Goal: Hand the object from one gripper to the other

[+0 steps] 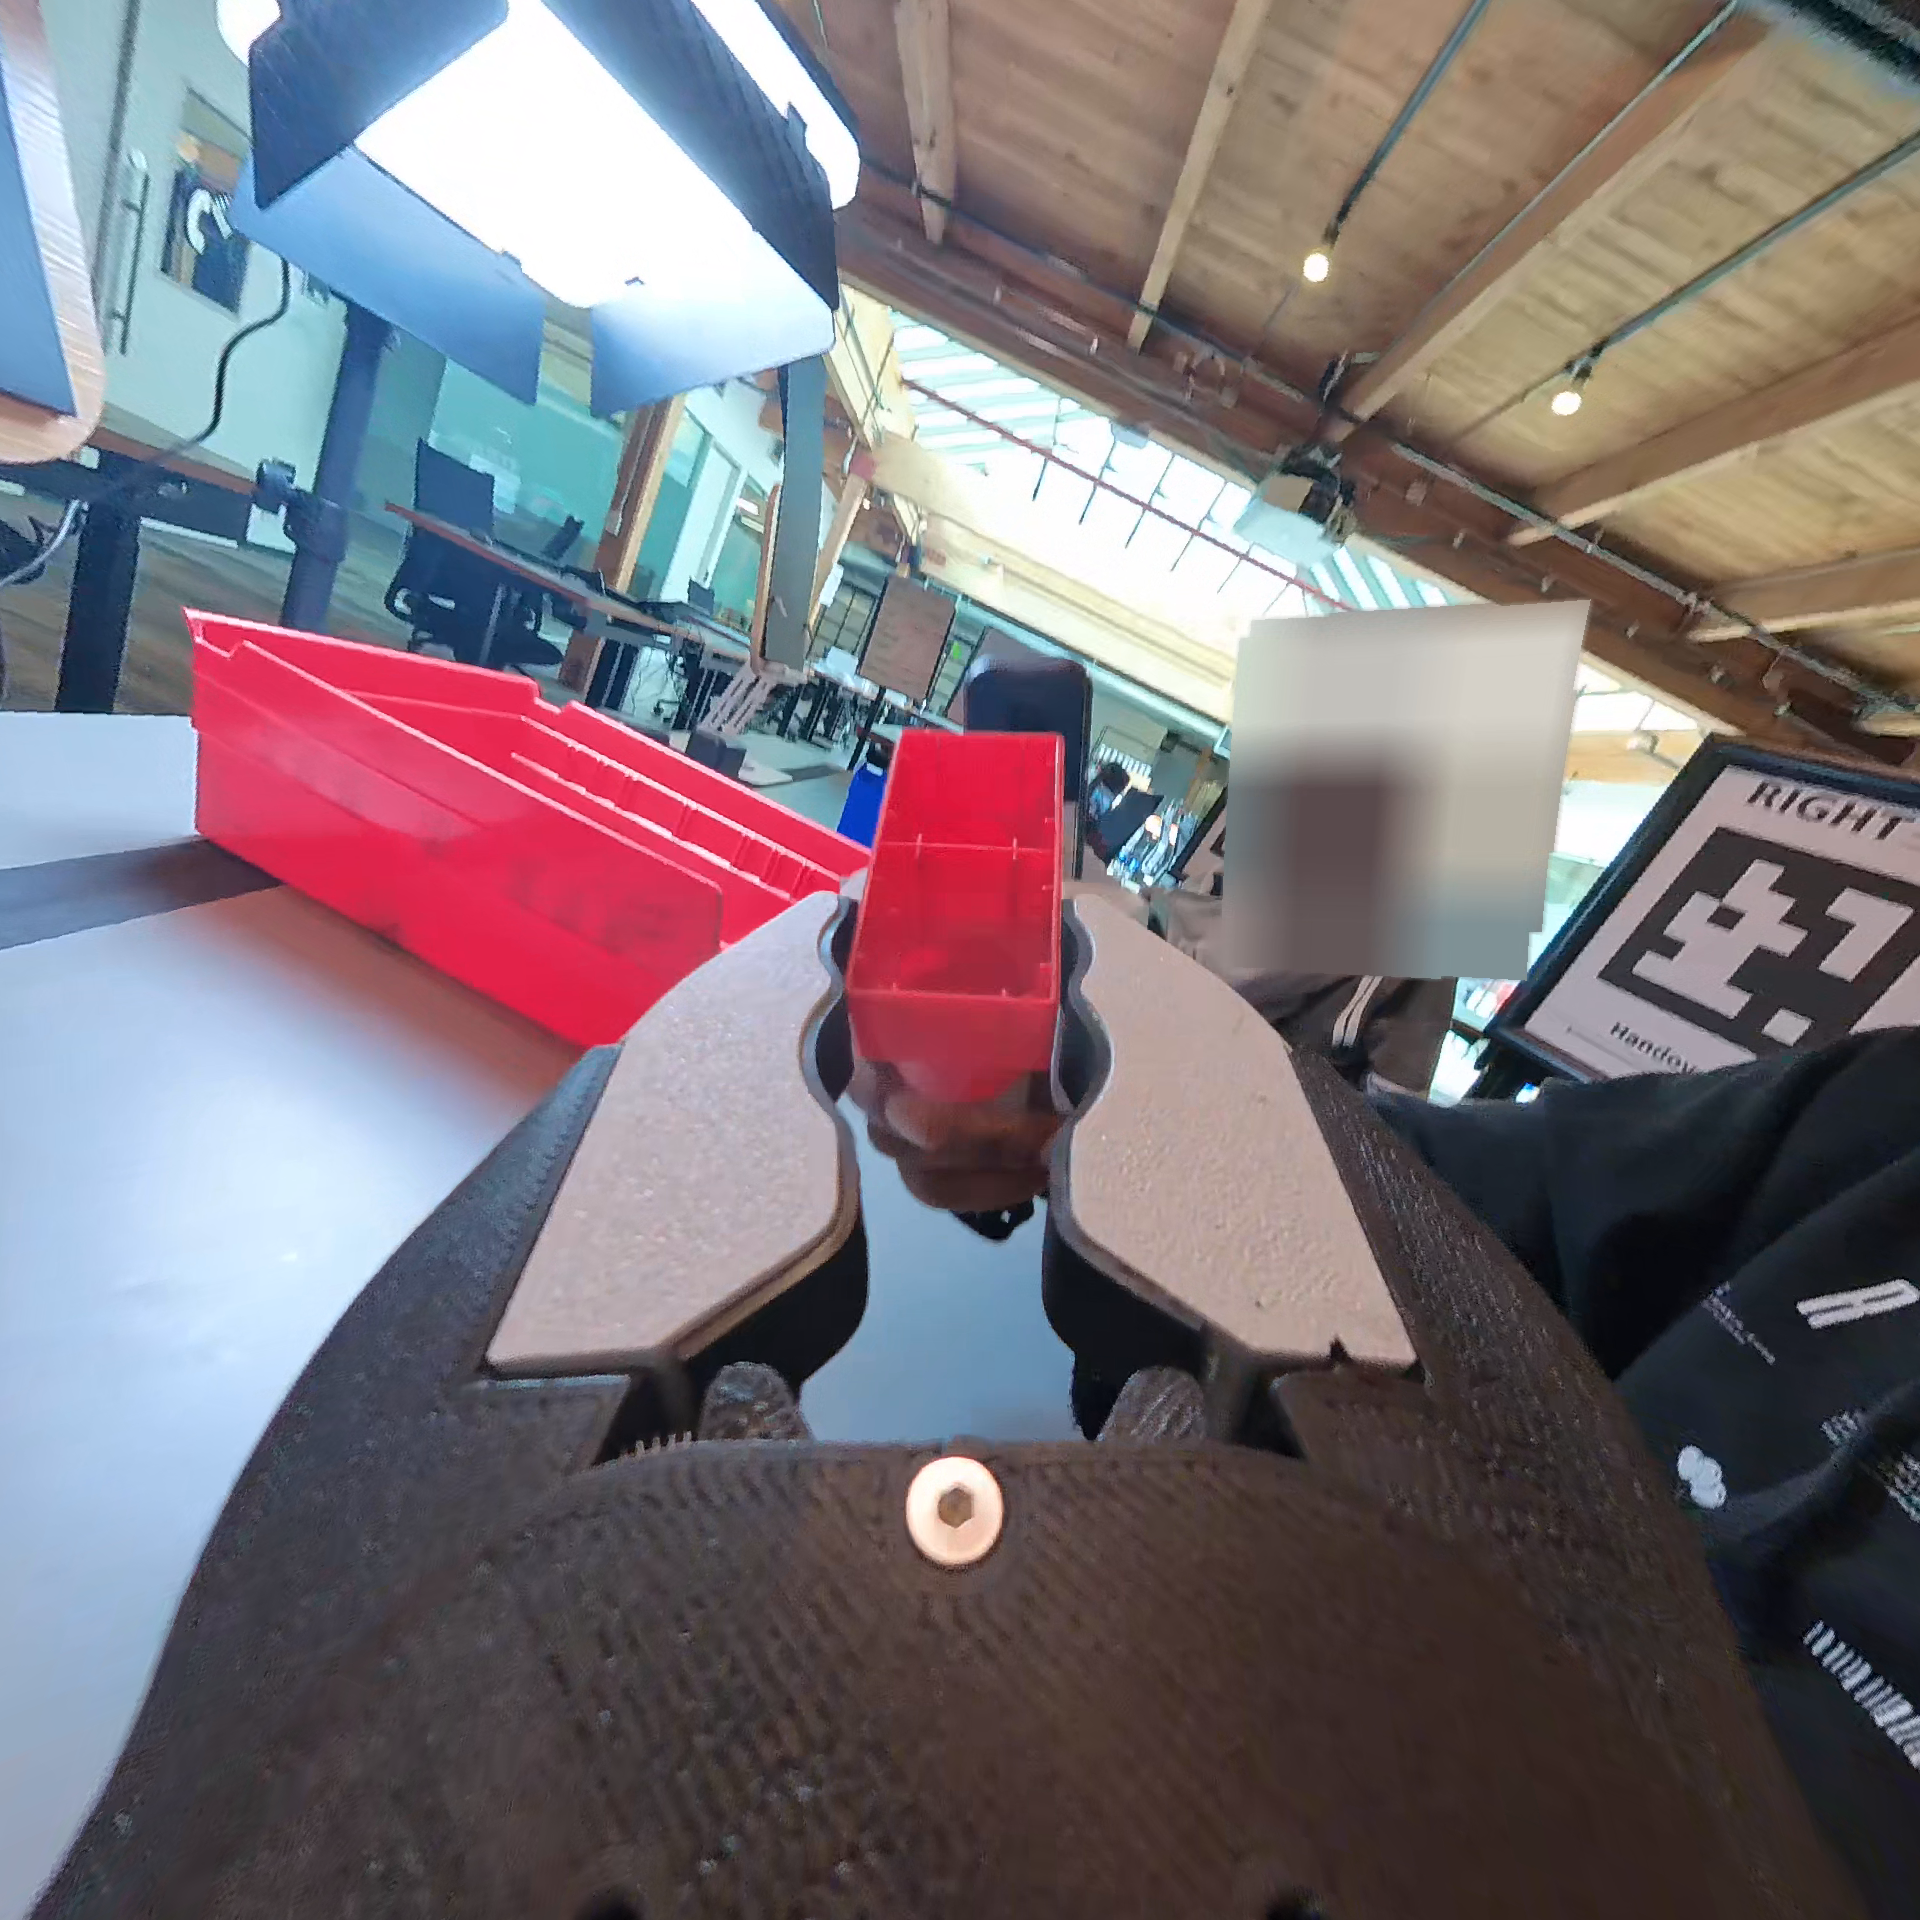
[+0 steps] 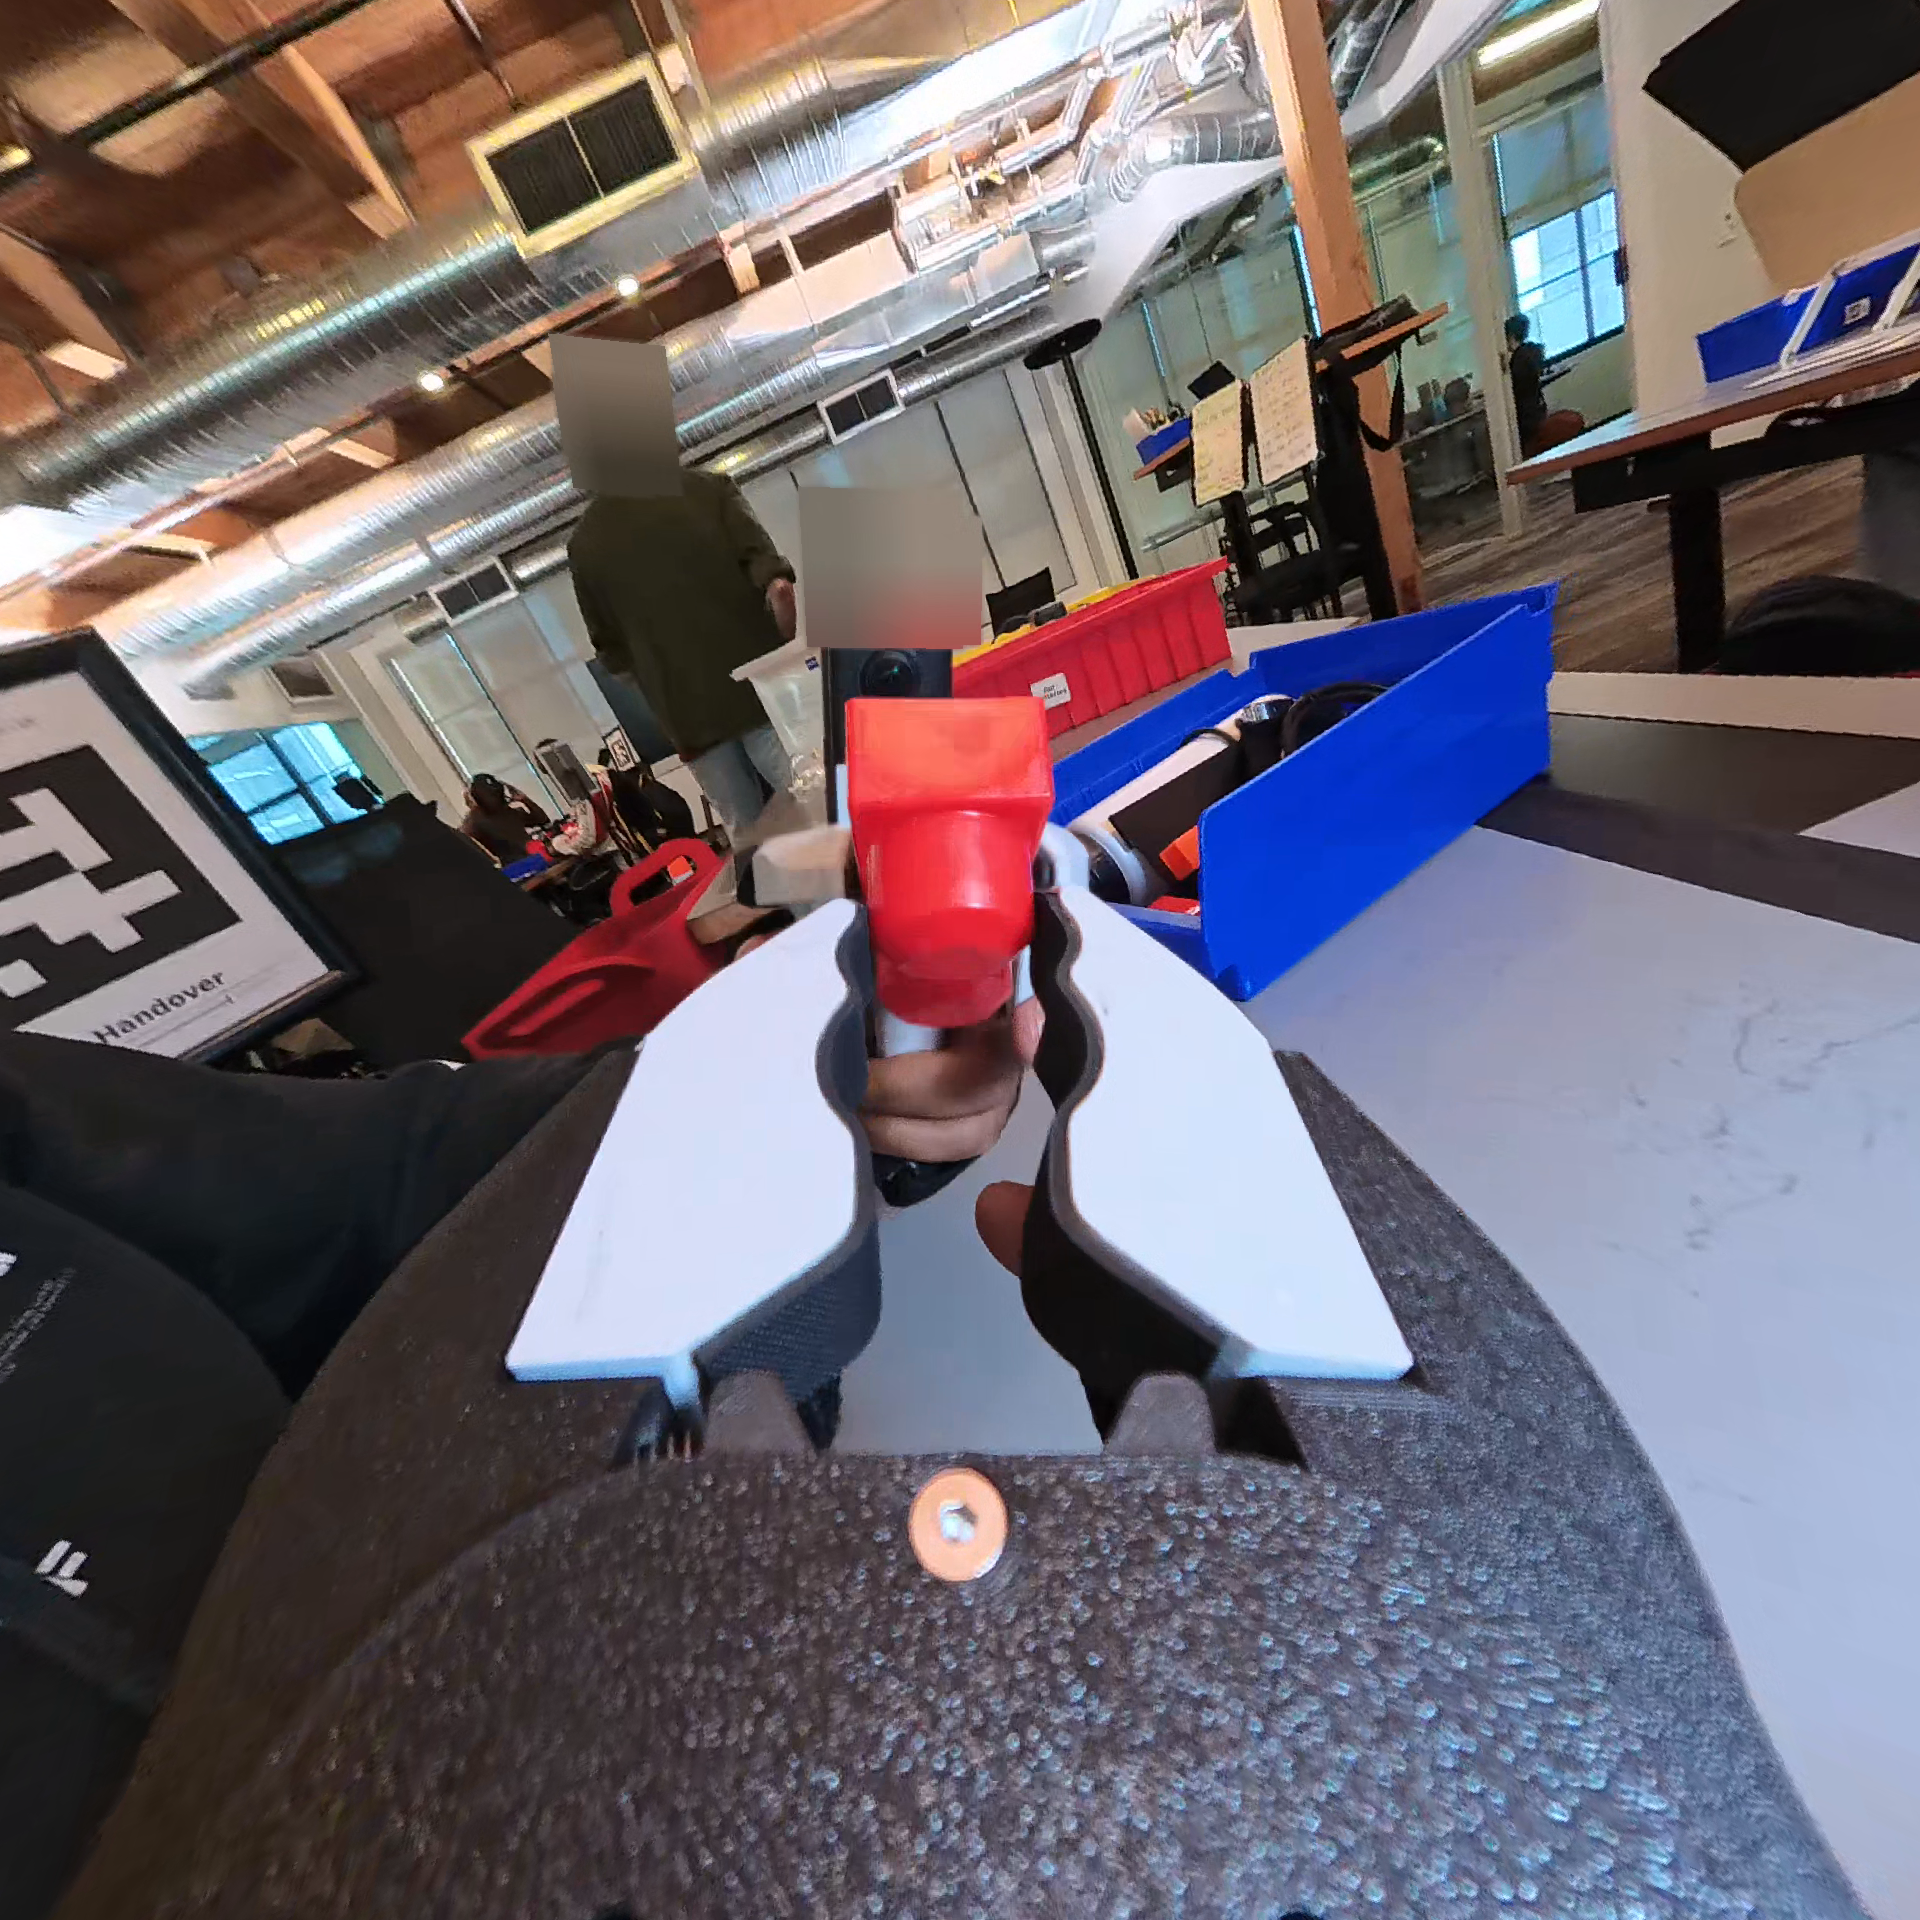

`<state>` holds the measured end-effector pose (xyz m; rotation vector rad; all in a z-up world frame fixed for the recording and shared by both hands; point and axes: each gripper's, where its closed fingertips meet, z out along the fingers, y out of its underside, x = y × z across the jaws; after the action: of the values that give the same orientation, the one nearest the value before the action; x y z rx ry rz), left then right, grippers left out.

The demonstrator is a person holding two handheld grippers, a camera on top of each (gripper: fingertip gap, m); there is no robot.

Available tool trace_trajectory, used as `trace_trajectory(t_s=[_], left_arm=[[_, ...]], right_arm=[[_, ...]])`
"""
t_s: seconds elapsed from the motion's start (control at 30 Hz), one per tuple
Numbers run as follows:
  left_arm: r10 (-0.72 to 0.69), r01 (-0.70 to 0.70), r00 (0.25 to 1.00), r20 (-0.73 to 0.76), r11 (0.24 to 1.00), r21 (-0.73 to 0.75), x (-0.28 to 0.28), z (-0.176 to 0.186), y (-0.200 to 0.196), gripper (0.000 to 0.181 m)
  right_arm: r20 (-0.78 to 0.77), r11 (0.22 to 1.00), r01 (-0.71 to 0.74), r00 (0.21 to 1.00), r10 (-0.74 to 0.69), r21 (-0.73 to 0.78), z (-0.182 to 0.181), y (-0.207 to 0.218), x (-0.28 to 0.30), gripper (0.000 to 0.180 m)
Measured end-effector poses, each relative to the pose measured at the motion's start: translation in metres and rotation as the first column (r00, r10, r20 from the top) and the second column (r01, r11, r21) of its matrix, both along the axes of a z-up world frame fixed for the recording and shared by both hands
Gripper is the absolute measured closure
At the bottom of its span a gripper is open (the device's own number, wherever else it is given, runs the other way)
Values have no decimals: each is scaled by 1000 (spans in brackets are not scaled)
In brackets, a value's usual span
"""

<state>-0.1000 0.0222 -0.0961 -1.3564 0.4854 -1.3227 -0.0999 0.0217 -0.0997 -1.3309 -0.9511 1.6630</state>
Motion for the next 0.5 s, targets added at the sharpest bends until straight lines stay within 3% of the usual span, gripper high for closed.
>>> trace_trajectory(t_s=[0.17, 0.3, 0.43, 0.5], left_arm=[[-5, 4, 990, -143, 1000, -10, -2, -20, 3, 136], [29, -25, 965, -262, 999, 21, -6, -30, 6, 134], [31, -6, 916, -400, 998, 63, -1, -42, 0, 134], [9, 40, 856, -517, 996, 83, 5, -57, -6, 136]], right_arm=[[63, 998, 33, 997, -37, 55, 1, 11, 10, 150], [270, 980, 29, 959, -83, 198, -24, 16, 11, 150], [471, 952, -99, 881, -51, 289, -58, 3, 9, 150], [505, 941, -167, 863, -3, 293, -68, -9, 6, 150]])
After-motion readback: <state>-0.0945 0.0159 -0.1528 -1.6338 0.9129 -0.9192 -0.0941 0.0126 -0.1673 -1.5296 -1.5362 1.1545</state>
